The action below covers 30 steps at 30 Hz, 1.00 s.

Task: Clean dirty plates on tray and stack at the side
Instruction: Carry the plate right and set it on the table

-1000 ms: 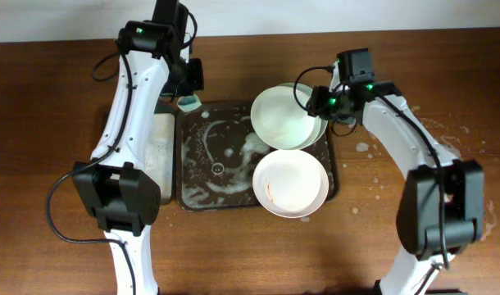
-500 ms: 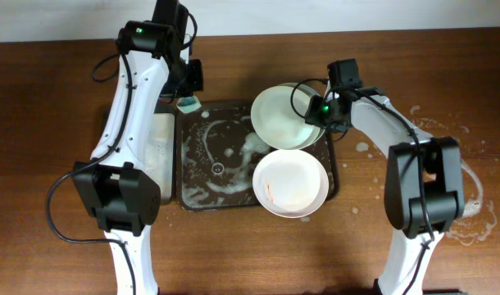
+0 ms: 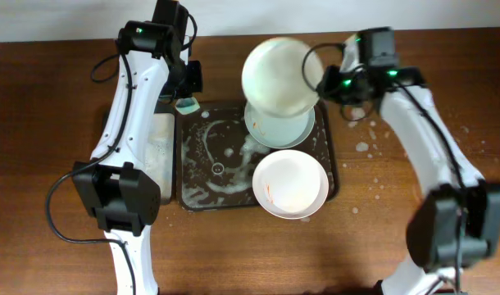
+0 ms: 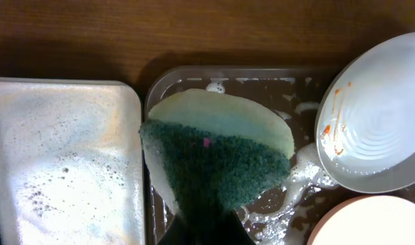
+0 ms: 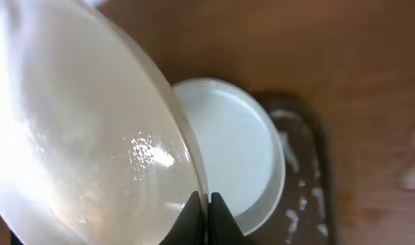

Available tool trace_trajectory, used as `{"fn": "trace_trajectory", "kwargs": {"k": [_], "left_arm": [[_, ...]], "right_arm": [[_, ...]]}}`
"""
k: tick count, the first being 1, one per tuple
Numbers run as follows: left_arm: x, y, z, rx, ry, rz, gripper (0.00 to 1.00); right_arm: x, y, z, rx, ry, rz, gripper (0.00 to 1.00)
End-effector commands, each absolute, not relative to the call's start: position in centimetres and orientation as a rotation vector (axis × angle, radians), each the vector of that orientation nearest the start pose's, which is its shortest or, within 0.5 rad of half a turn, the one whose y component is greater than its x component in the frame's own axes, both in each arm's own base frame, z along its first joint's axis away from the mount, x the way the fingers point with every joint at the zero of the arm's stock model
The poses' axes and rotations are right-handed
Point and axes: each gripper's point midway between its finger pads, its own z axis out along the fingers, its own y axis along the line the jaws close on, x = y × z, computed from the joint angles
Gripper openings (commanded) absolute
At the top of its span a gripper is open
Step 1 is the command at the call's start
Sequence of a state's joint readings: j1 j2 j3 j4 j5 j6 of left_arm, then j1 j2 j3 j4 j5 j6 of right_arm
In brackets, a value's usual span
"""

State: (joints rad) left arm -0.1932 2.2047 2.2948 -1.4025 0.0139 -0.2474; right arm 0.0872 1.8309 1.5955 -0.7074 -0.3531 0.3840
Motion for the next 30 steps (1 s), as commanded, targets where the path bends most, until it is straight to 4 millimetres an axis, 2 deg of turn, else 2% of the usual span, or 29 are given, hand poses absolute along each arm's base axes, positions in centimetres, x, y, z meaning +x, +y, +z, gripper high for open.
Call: {"fn": "trace_trajectory", "kwargs": {"k": [1,3,4,8,10,13,15,17,19,20,22,23,24,25,26,27,29,30], "left_arm": [[47.1,-9.2,16.9,-0.08,2.889,-0.083,0.01],[47.2,-9.2,16.9,-0.08,2.884,-0.085,0.01],[47.1,-9.2,16.9,-0.08,2.885,-0.084,0.01],[47.3,-9.3,16.9,-0.08,2.879,-0.086,0.01],[47.3,-9.3,17.0,-0.08,2.877,-0.087,0.01],[47.3,-9.3,17.0,-0.08,2.877,-0.087,0.01],[47.3,-9.3,17.0,-0.08,2.877,-0.087,0.01],[47.3,-9.3,17.0,-0.08,2.877,-0.086,0.01],[47.3,-9.3,17.0,-0.08,2.877,-0.086,0.01],[47.3,-9.3,17.0,-0.08,2.877,-0.086,0.01],[47.3,-9.3,17.0,-0.079,2.877,-0.086,0.01],[47.3,-9.3,17.0,-0.079,2.877,-0.086,0.01],[47.3,-9.3,17.0,-0.079,2.877,-0.086,0.01],[47.4,-9.3,17.0,-0.079,2.875,-0.087,0.01],[47.5,-9.3,17.0,-0.08,2.87,-0.089,0.01],[47.7,-9.3,17.1,-0.08,2.862,-0.091,0.01],[47.8,-9.4,17.1,-0.079,2.859,-0.092,0.01],[47.8,-9.4,17.1,-0.079,2.855,-0.093,0.01]], "right_arm": [[45.7,6.9,21.6,0.18,2.484,0.393,0.04],[43.5,3.2,23.0,0.202,2.493,0.112,0.04],[42.4,1.9,23.5,0.219,2.499,0.021,0.04],[39.8,-0.4,24.5,0.237,2.512,-0.226,0.04],[39.2,0.2,25.3,0.179,2.472,-0.437,0.04],[38.3,2.8,29.2,0.098,2.233,-0.816,0.04],[38.2,3.9,30.1,0.067,2.152,-0.929,0.04],[38.2,4.7,30.4,0.093,2.101,-0.951,0.04],[38.2,4.3,31.1,0.177,2.051,-0.942,0.04],[38.4,3.7,29.7,0.237,2.117,-0.85,0.04],[39.3,3.3,25.6,0.277,2.359,-0.545,0.04],[39.6,2.3,23.9,0.343,2.458,-0.367,0.04],[39.8,-0.3,22.8,0.47,2.524,-0.185,0.04],[39.7,-2.4,22.4,0.565,2.537,-0.09,0.04],[39.4,-5.8,22.0,0.695,2.525,-0.037,0.04],[38.4,-10.4,20.9,0.895,2.476,-0.03,0.04],[34.9,-18.9,17.7,1.263,2.344,-0.09,0.04],[33.4,-21.4,16.4,1.361,2.293,-0.11,0.04]]}}
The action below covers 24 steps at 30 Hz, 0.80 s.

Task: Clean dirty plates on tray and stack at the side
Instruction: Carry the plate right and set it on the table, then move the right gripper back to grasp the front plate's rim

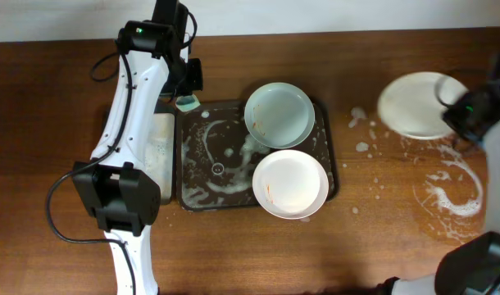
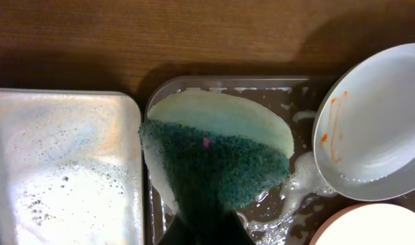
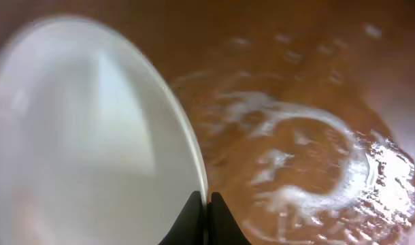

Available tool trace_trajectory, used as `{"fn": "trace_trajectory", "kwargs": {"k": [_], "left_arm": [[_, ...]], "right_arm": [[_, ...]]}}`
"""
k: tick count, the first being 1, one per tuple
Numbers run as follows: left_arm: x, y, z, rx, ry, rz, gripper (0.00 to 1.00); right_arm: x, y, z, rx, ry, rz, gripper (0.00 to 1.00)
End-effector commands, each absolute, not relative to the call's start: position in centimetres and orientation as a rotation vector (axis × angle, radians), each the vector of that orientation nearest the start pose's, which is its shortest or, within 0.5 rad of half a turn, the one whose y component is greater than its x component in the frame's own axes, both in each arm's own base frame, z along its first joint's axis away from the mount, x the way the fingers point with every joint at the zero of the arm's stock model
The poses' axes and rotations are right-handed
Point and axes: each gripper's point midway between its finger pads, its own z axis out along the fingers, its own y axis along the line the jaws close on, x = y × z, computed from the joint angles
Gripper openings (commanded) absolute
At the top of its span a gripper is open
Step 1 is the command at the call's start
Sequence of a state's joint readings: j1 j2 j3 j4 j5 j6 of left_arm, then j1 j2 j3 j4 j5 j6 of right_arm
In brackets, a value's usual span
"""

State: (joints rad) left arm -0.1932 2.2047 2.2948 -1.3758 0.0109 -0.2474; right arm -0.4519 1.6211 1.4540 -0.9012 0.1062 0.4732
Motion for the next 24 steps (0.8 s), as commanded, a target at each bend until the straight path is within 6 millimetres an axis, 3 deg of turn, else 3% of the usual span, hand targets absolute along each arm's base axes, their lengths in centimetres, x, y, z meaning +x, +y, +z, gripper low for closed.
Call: {"fn": "trace_trajectory", "kwargs": {"k": [1,4,5,7,8,9,10,12,13,14,15,16,18,19,22,24], "left_arm": [[48.0,-9.4,17.2,-0.079,2.848,-0.095,0.01],[48.2,-9.5,17.2,-0.078,2.841,-0.103,0.01],[48.2,-9.5,17.2,-0.078,2.84,-0.103,0.01],[48.2,-9.5,17.2,-0.078,2.84,-0.103,0.01],[48.2,-9.5,17.2,-0.078,2.84,-0.103,0.01],[48.2,-9.5,17.2,-0.078,2.841,-0.103,0.01],[48.2,-9.5,17.2,-0.077,2.839,-0.104,0.01],[48.2,-10.0,17.2,-0.072,2.842,-0.141,0.01],[48.1,-10.0,17.2,-0.072,2.846,-0.139,0.01],[48.0,-10.0,17.2,-0.071,2.848,-0.143,0.01],[47.9,-10.1,17.2,-0.07,2.852,-0.154,0.01],[47.7,-10.2,17.1,-0.068,2.862,-0.152,0.01],[47.5,-10.4,17.1,-0.061,2.867,-0.151,0.01],[47.5,-10.6,17.1,-0.056,2.867,-0.152,0.01],[47.5,-10.7,17.1,-0.051,2.867,-0.153,0.01],[47.4,-11.1,17.1,-0.041,2.868,-0.153,0.01]], "right_arm": [[31.5,-23.6,14.4,1.453,2.257,-0.138,0.04],[26.7,-26.2,8.8,1.642,2.24,-0.205,0.04],[24.8,-26.5,5.9,1.731,2.271,-0.202,0.04],[24.3,-25.8,4.1,1.759,2.333,-0.176,0.04],[24.3,-25.0,3.7,1.763,2.361,-0.122,0.28],[25.1,-24.7,4.0,1.723,2.375,-0.061,0.61],[27.0,-24.3,5.7,1.62,2.388,0.057,0.72],[30.9,-22.8,12.4,1.367,2.412,0.216,0.74],[33.5,-20.5,15.8,1.136,2.463,0.286,0.74],[36.4,-15.1,18.9,0.804,2.544,0.398,0.74],[37.3,-11.5,19.0,0.668,2.604,0.432,0.74],[37.7,-6.4,18.0,0.52,2.696,0.485,0.74],[36.9,0.9,15.2,0.313,2.832,0.52,0.73],[36.1,3.3,13.0,0.261,2.904,0.492,0.7],[34.2,7.2,8.4,0.107,3.015,0.442,0.57],[32.6,7.8,5.5,0.124,3.104,0.379,0.53]]}}
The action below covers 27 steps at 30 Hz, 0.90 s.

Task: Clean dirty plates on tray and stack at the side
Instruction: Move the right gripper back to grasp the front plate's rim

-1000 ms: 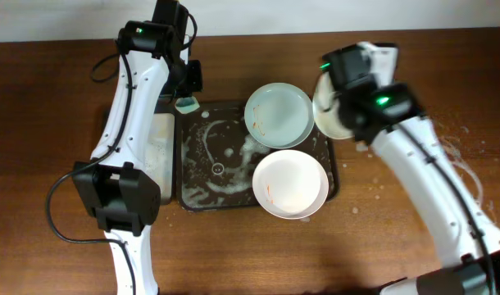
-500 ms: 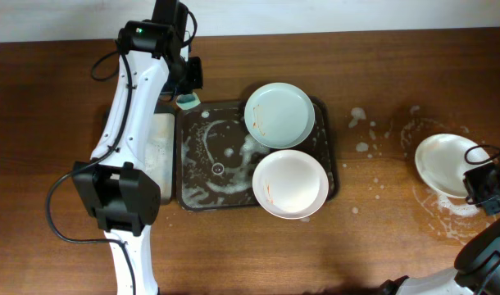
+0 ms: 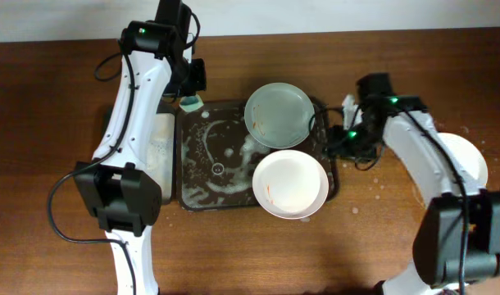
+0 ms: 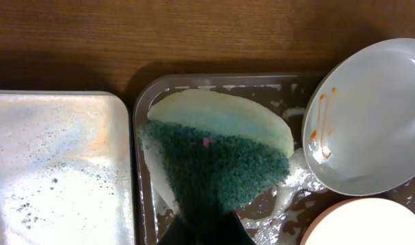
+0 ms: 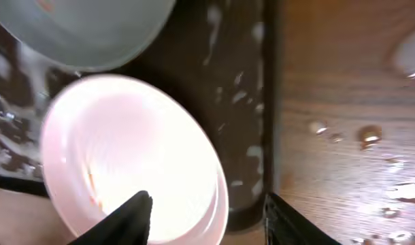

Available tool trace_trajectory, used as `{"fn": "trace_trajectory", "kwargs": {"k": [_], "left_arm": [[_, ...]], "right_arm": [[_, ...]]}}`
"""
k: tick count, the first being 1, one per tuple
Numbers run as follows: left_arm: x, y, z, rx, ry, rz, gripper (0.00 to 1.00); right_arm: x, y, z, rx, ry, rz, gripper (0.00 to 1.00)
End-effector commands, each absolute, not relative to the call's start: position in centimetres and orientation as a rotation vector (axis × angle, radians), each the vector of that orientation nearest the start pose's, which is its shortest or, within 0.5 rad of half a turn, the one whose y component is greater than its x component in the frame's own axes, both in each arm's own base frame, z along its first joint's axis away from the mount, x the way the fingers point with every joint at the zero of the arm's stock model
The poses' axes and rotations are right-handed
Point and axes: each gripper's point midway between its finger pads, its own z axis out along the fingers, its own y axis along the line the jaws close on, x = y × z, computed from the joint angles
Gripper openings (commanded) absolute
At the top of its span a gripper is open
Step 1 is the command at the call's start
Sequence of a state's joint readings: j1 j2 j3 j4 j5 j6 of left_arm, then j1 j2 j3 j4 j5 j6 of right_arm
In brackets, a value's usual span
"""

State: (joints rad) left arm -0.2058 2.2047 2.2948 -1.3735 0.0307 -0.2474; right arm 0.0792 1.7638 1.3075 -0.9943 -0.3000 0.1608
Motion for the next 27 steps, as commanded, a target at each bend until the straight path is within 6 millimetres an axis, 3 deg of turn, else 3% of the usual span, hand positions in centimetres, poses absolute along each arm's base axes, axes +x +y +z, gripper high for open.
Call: {"fn": "trace_trajectory", "kwargs": {"k": [1,8,10,12,13,15,16,17,19,20,22,25,27], "left_arm": [[47.3,-11.1,17.1,-0.041,2.871,-0.153,0.01],[47.3,-11.1,17.1,-0.039,2.872,-0.153,0.01],[47.3,-11.1,17.1,-0.039,2.872,-0.153,0.01],[47.3,-11.1,17.1,-0.04,2.872,-0.153,0.01],[47.3,-11.1,17.1,-0.039,2.872,-0.153,0.01],[47.0,-11.0,17.1,-0.039,2.881,-0.15,0.01],[46.7,-10.9,17.5,-0.032,2.883,-0.148,0.01],[46.4,-10.3,19.3,-0.012,2.859,-0.147,0.01],[45.8,-9.4,22.4,-0.019,2.807,-0.154,0.01],[45.3,-9.2,23.3,-0.021,2.796,-0.156,0.01],[44.6,-9.0,23.3,-0.022,2.818,-0.149,0.01],[43.5,-8.9,21.7,0.005,2.89,-0.125,0.01],[43.1,-9.1,19.5,0.012,2.943,-0.114,0.01]], "right_arm": [[32.1,7.9,4.6,0.12,3.132,0.377,0.53],[30.0,9.9,1.2,0.034,3.268,0.351,0.47],[30.0,9.9,1.0,0.035,3.27,0.351,0.36],[29.9,9.9,1.0,0.034,3.271,0.352,0.09],[29.9,10.2,1.1,0.035,3.271,0.375,0.04],[30.0,11.1,1.8,0.034,3.251,0.464,0.04],[30.7,11.4,3.3,0.019,3.202,0.488,0.04],[32.2,12.4,6.3,-0.039,3.094,0.509,0.04],[33.8,15.3,8.6,-0.132,2.976,0.531,0.04],[34.4,16.6,8.6,-0.116,2.943,0.515,0.04],[35.5,18.8,8.4,-0.094,2.887,0.467,0.04],[36.7,21.3,6.9,0.047,2.831,0.379,0.04],[36.8,22.2,5.2,0.163,2.852,0.397,0.04]]}}
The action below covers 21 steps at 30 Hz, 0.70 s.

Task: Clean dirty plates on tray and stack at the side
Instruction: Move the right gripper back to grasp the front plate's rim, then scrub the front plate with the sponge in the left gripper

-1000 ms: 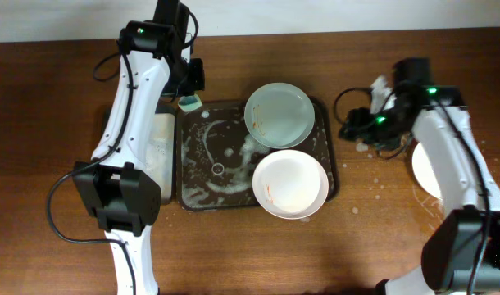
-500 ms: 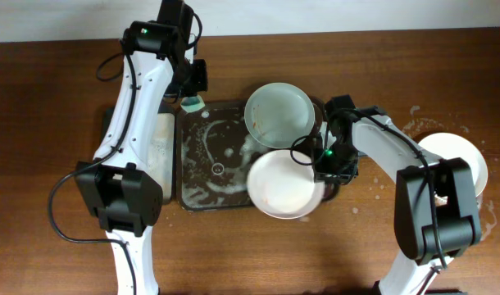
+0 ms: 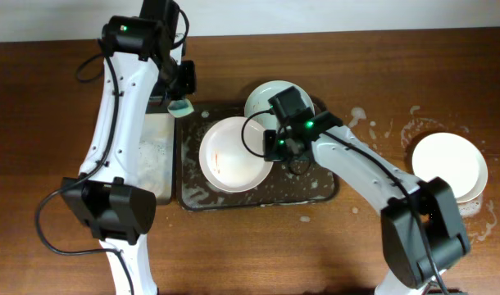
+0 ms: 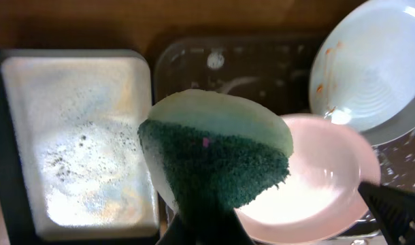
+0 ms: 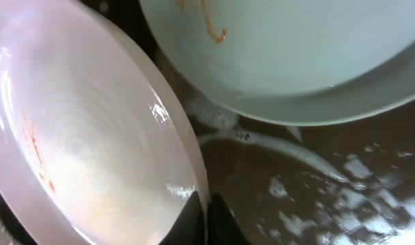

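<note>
My right gripper (image 3: pixel 272 148) (image 5: pixel 207 209) is shut on the rim of a white plate (image 3: pixel 232 154) (image 5: pixel 92 136) streaked with orange. It holds the plate tilted over the left-middle of the dark soapy tray (image 3: pixel 315 176). A pale grey plate (image 3: pixel 279 97) (image 5: pixel 296 54), also smeared orange, lies at the tray's back right. My left gripper (image 3: pixel 181 105) (image 4: pixel 206 228) is shut on a green and pale yellow sponge (image 4: pixel 214 163), above the tray's back left corner and just left of the held plate (image 4: pixel 309 184).
A shallow pan of soapy water (image 3: pixel 156 156) (image 4: pixel 78 136) sits left of the tray. A clean white plate (image 3: pixel 449 164) rests on the wet wood at the far right. Water puddles dot the table between it and the tray.
My right gripper was open over the tray's right edge, with the white plate lying front right. Now it is shut on that plate's rim, and the plate is tilted up over the tray's left-middle.
My right gripper first held a washed plate above the tray's back. Then it held the plate over the table at the far right. Then the plate lay there and the gripper stood open at the tray. Now it grips the streaked white plate. The left gripper kept the sponge throughout.
</note>
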Available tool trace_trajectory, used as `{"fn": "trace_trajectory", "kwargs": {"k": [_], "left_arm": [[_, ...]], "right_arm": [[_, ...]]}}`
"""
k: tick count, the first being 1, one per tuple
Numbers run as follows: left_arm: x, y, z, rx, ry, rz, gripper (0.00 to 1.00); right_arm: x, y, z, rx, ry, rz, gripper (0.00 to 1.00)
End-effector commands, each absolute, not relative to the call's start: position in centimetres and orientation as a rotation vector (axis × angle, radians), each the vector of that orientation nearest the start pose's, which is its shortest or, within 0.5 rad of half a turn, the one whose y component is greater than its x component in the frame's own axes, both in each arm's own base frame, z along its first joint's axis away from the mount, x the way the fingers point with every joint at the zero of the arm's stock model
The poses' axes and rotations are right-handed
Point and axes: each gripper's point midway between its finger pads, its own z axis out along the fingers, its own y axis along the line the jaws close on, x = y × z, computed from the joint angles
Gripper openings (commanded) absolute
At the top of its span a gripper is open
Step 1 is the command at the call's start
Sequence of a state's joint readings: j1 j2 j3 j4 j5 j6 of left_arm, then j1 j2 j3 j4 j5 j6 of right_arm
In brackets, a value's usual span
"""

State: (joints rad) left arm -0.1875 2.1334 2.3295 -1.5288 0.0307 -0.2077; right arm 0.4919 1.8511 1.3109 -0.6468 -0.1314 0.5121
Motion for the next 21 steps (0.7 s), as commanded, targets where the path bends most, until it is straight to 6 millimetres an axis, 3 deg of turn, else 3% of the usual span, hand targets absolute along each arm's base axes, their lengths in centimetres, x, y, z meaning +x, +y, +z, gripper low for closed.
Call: {"fn": "trace_trajectory", "kwargs": {"k": [1,3,4,6,10,15,18,21], "left_arm": [[42.8,-9.3,17.8,0.017,2.979,-0.115,0.01],[42.5,-10.8,15.1,0.05,3.011,-0.171,0.01],[41.7,-12.0,12.4,0.095,3.047,-0.165,0.01],[40.5,-13.5,9.1,0.156,3.083,-0.156,0.01],[40.3,-14.7,7.2,0.202,3.069,-0.162,0.01],[39.7,-14.5,5.5,0.201,3.085,-0.154,0.01],[38.8,-13.9,3.2,0.2,3.103,-0.115,0.01],[37.2,-10.9,-0.2,0.177,3.124,0.112,0.01]], "right_arm": [[36.7,22.1,4.3,0.186,2.874,0.385,0.04],[36.6,22.1,2.9,0.189,2.902,0.376,0.04],[36.9,22.4,3.0,0.198,2.889,0.392,0.04],[37.6,23.3,2.8,0.206,2.866,0.454,0.04],[37.2,26.8,0.0,0.176,2.922,0.729,0.04],[36.3,27.2,0.3,0.138,2.955,0.804,0.04],[36.5,26.9,0.1,0.144,2.954,0.781,0.04],[36.4,26.8,0.1,0.145,2.957,0.776,0.04]]}}
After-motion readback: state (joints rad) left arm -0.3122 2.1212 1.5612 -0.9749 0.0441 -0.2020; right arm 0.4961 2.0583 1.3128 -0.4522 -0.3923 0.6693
